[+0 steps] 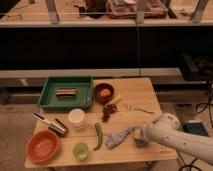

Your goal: Wipe table surface with sponge

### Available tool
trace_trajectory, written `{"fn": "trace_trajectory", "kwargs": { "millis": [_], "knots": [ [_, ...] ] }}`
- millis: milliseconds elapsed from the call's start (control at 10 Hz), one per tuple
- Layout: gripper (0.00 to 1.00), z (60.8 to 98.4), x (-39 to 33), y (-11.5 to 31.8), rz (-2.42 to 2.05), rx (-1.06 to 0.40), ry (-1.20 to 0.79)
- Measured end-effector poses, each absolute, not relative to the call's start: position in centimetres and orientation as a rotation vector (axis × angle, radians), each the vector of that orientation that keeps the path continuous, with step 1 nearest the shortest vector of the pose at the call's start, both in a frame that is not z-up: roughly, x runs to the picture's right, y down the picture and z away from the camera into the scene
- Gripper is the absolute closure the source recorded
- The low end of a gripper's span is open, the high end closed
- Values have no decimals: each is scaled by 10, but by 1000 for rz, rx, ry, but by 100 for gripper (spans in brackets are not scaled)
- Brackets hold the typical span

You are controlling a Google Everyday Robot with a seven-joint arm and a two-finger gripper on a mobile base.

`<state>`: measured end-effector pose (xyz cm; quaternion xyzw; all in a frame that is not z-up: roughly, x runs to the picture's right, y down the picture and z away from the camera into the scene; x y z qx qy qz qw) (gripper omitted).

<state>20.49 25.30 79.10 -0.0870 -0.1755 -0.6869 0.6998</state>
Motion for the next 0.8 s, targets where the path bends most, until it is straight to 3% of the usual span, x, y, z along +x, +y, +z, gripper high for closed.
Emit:
{"fn": "trace_trajectory", "kwargs": {
  "millis": [500,800],
  "knots": [
    [69,752,281,253,-1445,-204,-253],
    [69,756,315,243,-1368,-238,-204]
  ]
}}
